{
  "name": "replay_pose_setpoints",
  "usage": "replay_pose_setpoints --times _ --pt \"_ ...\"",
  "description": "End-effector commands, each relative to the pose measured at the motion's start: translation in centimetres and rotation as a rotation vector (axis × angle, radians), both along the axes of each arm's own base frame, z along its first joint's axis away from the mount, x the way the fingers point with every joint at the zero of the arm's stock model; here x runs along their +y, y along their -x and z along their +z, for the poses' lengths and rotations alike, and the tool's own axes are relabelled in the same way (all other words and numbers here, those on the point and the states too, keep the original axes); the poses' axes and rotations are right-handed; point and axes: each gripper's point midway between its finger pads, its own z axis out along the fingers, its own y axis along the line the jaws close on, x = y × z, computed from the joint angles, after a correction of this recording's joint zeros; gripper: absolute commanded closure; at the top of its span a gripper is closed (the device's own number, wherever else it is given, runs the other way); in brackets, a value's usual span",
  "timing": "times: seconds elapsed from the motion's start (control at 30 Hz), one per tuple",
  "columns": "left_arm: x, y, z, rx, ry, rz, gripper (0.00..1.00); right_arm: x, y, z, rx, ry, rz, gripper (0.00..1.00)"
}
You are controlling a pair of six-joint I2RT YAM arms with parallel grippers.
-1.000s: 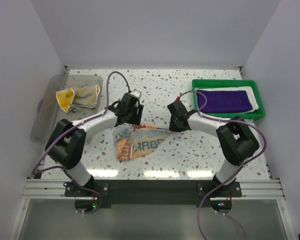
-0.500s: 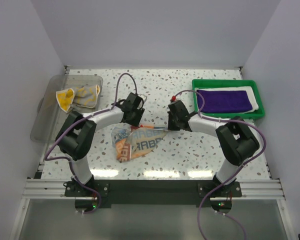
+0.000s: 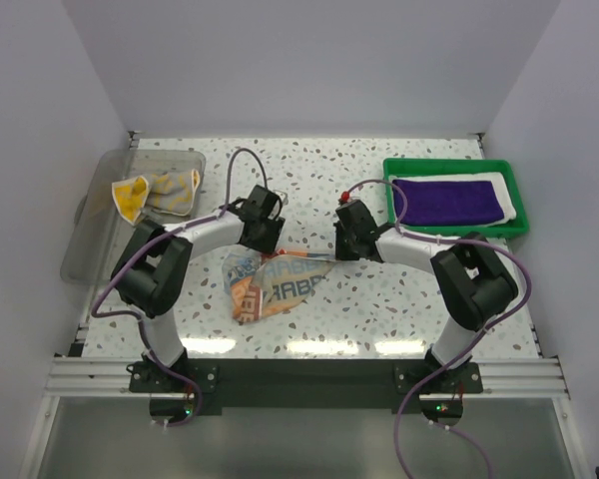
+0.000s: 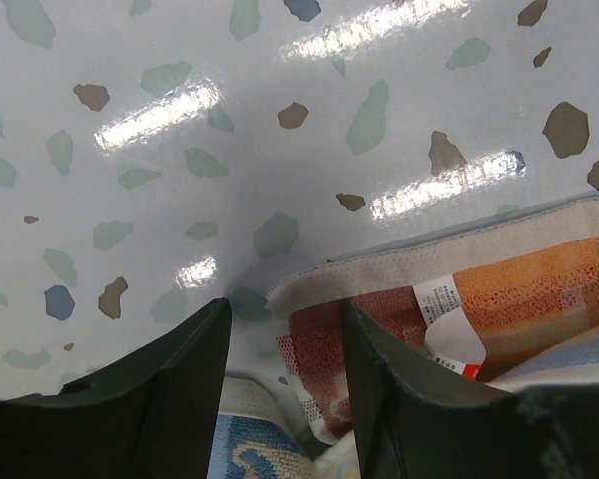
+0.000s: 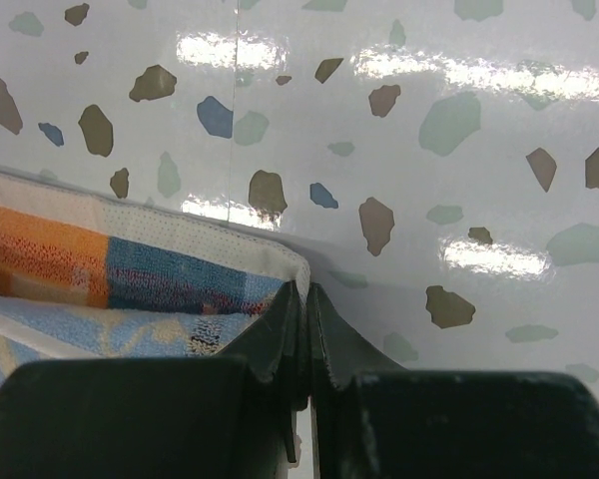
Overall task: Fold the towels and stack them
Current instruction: Flatten out the crumpled towel
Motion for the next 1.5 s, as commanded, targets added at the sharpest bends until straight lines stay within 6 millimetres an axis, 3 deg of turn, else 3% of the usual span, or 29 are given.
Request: replay_pose_setpoints --times 0.0,0.23,0.43,0.5,0.57,0.7,0.8,0.9,0.93,1.0,1.03,1.07,1.1,1.13,1.17,1.2,1.23,1.27,1.33,1.4,1.47 --pt "-0.2 1.0 -1.3 0.075 0.017 0.015 0.46 0.2 -0.4 0.7 -0.021 -0.006 0.021 1.0" --pt "0.8 4.9 -4.7 0.235 -0.002 0.093 0.5 0.1 -0.8 1.7 -0.047 -0.001 0.019 1.0" --pt "1.1 7.4 -7.6 0.298 -0.116 0.091 0.71 0.4 -0.9 1.8 -0.047 -0.003 0.026 1.0" --pt "0.7 7.9 -8.2 0.314 -0.115 0.086 0.85 0.4 -1.0 1.8 -0.047 -0.006 0.026 1.0" --pt "0.6 8.0 -8.7 0.327 -0.107 0.101 1.0 0.4 -1.0 1.9 -0.047 -0.005 0.03 1.0" --pt "0.5 5.6 -6.9 0.249 -0.098 0.105 1.0 0.7 -1.9 3.2 -0.077 -0.002 0.045 1.0" --pt "0.2 1.7 -2.5 0.109 -0.065 0.123 1.0 0.3 -3.7 5.0 -0.116 0.0 0.032 1.0" --pt "1.0 -3.4 4.4 -0.077 -0.025 0.173 1.0 -0.2 -6.4 8.5 -0.18 -0.036 0.013 1.0" --pt "0.7 -5.5 8.4 -0.17 0.013 0.186 1.0 -0.5 -7.2 9.6 -0.203 -0.039 0.017 1.0" --pt "1.6 -7.9 12.7 -0.283 0.021 0.217 1.0 -1.0 -9.3 13.1 -0.272 -0.069 0.002 1.0" --pt "1.4 -9.5 17.1 -0.381 0.065 0.23 1.0 -1.0 -10.0 14.3 -0.299 -0.073 0.016 1.0" --pt "1.5 -10.3 19.5 -0.433 0.08 0.236 1.0 -1.2 -11.3 16.9 -0.344 -0.09 0.012 1.0" --pt "2.0 -11.0 21.7 -0.486 0.075 0.234 1.0 -1.2 -11.8 18.0 -0.363 -0.09 0.02 1.0" --pt "1.8 -11.9 26.0 -0.577 0.109 0.239 1.0 -1.2 -12.3 19.3 -0.395 -0.078 0.041 1.0" --pt "1.9 -12.3 28.0 -0.623 0.113 0.238 1.0 -1.1 -13.1 22.0 -0.446 -0.083 0.05 1.0" --pt "2.2 -12.5 29.9 -0.667 0.103 0.229 1.0 -1.0 -13.5 23.3 -0.475 -0.078 0.063 1.0" --pt "2.3 -12.7 33.3 -0.737 0.132 0.233 1.0 -1.0 -13.7 24.6 -0.507 -0.061 0.087 1.0" --pt "2.5 -12.7 35.0 -0.771 0.139 0.235 1.0 -1.0 -14.1 27.1 -0.558 -0.064 0.092 1.0" --pt "3.0 -12.1 38.8 -0.856 0.16 0.237 1.0 -1.3 -14.1 29.8 -0.622 -0.042 0.12 1.0" --pt "3.7 -10.8 41.9 -0.933 0.191 0.24 1.0 -1.5 -13.9 33.0 -0.694 -0.028 0.146 1.0" --pt "3.8 -9.7 42.3 -0.949 0.212 0.221 1.0 -1.7 -12.6 35.8 -0.753 -0.038 0.172 1.0"
